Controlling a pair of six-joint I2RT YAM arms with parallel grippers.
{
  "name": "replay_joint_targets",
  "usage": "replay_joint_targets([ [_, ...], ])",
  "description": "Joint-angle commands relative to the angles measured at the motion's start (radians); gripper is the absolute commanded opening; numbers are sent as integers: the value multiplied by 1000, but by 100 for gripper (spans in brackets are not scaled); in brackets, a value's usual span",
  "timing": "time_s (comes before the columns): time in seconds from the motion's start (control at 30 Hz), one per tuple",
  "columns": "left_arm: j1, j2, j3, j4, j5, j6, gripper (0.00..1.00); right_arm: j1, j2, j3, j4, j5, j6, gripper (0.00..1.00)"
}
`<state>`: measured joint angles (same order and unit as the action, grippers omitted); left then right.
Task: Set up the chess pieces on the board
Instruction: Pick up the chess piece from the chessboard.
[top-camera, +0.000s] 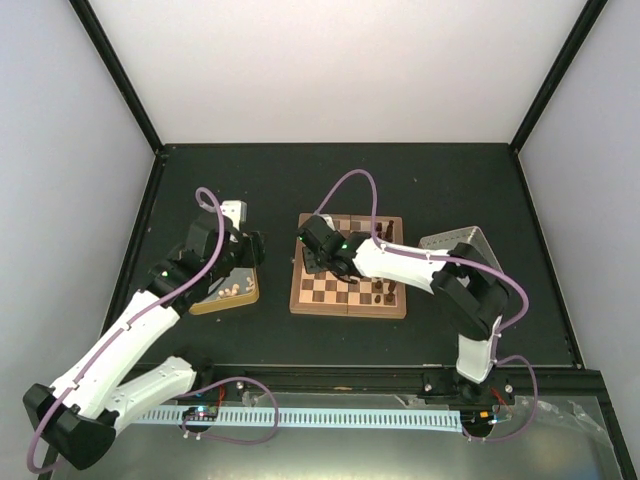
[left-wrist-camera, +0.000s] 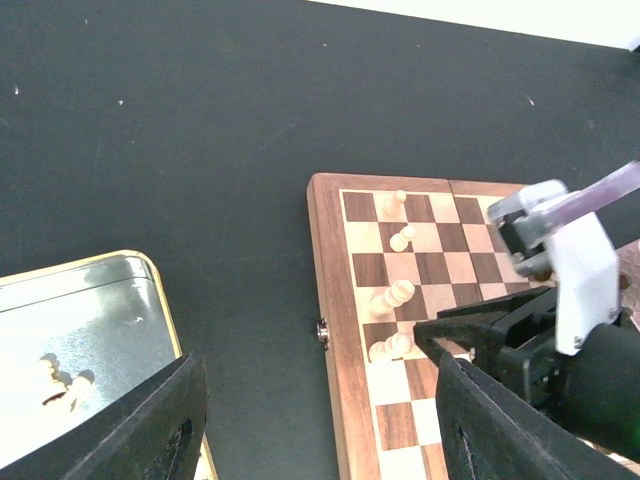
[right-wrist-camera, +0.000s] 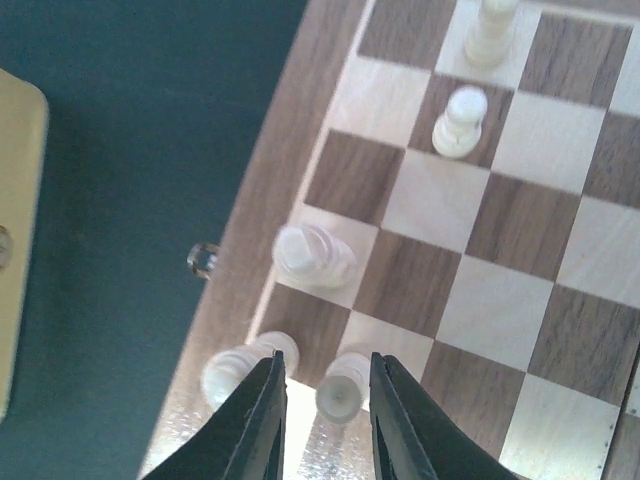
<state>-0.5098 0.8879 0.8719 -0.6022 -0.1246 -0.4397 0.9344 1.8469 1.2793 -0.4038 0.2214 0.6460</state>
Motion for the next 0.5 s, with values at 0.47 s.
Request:
replay_joint_targets([
  [0.47, 14, -18, -20, 38, 34, 15, 65, 0, 101, 46, -47, 47, -15, 21],
])
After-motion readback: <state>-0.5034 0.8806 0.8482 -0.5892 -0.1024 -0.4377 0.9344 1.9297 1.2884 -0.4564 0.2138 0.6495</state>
